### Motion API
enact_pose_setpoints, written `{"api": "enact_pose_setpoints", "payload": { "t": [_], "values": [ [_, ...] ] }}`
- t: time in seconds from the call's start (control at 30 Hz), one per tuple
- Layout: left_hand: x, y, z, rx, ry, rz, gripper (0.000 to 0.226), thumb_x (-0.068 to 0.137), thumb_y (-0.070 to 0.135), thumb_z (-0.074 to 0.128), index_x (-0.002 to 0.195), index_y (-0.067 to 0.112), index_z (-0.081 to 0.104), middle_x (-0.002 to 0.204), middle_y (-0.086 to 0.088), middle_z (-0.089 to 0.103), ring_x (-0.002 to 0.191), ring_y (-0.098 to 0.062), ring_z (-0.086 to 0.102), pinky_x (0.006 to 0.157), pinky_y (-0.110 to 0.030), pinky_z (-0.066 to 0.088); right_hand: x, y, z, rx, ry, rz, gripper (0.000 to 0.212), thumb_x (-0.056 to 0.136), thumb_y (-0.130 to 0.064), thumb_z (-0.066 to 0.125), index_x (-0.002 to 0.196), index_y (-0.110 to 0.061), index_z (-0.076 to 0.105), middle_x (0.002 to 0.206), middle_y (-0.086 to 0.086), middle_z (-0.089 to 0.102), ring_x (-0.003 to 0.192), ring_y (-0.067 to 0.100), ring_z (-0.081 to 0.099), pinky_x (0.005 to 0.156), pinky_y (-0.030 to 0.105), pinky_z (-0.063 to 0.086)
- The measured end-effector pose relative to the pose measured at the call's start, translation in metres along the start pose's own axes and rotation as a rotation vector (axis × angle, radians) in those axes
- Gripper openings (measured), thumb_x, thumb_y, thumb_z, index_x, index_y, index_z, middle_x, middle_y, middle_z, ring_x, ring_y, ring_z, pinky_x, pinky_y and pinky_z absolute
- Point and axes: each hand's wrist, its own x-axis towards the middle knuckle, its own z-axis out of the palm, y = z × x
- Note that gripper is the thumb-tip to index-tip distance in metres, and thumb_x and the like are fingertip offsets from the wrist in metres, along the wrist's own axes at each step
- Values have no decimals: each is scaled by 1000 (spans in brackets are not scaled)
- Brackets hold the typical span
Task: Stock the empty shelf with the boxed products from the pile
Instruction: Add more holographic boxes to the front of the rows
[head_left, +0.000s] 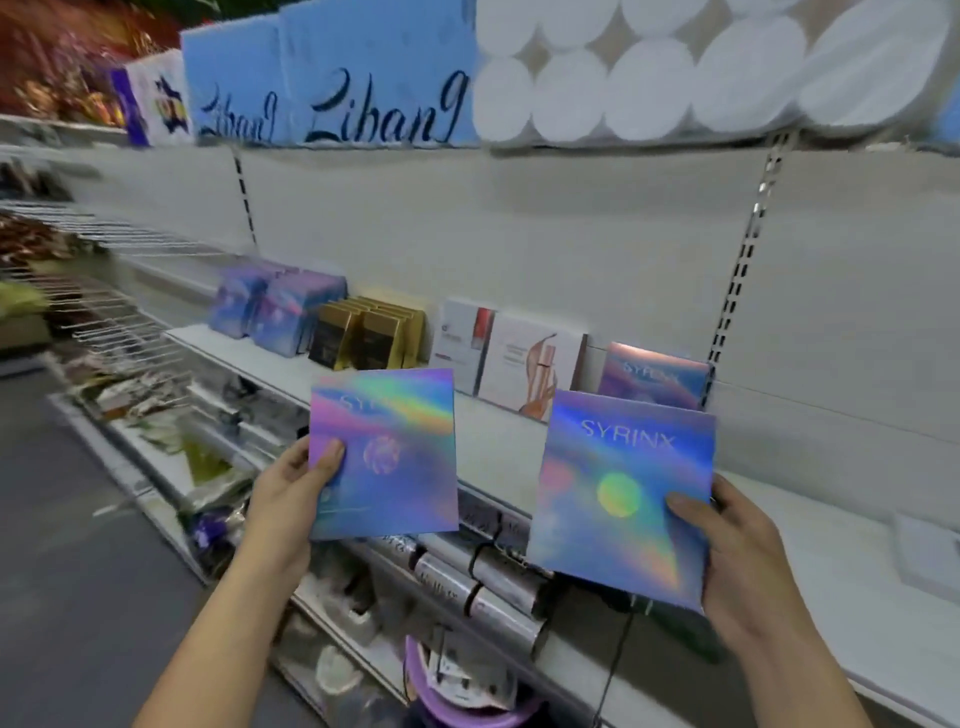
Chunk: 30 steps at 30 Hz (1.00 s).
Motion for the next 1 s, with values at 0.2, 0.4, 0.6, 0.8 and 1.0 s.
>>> {"api": "enact_pose_setpoints", "payload": {
  "t": [0.2,0.4,0.6,0.8,1.0],
  "values": [
    [38,23,-116,-21,104,-4,16,98,15,62,113,14,67,97,-4,79,73,-14,75,59,-28,61,6,52,127,-36,-114,2,24,90,0,64,110,-13,71,110,5,78,93,24,73,84,42,59],
    [78,34,-205,1,218,14,18,97,17,63,114,15,67,94,1,80,73,-13,75,59,-28,61,28,93,234,-55,-206,36,51,63,-25,80,111,-14,71,110,5,77,94,24,73,80,39,60],
    [142,41,-269,34,315,41,13,96,16,65,107,16,70,95,-2,79,71,-13,74,58,-28,60,80,144,335,-19,-303,56,54,56,-42,87,102,-18,75,112,5,77,96,26,72,85,51,58],
    [251,48,-311,75,373,71,13,95,18,64,106,15,71,96,-2,79,72,-13,73,66,-32,59,151,197,435,60,-358,91,75,41,-44,94,108,-18,72,109,3,78,92,21,75,81,43,61],
    [362,60,-336,92,349,74,15,95,18,65,108,13,70,97,-3,79,74,-15,73,69,-34,59,223,229,519,102,-329,131,37,72,-14,73,109,-15,68,103,-1,78,88,17,75,78,37,62]
  ]
}}
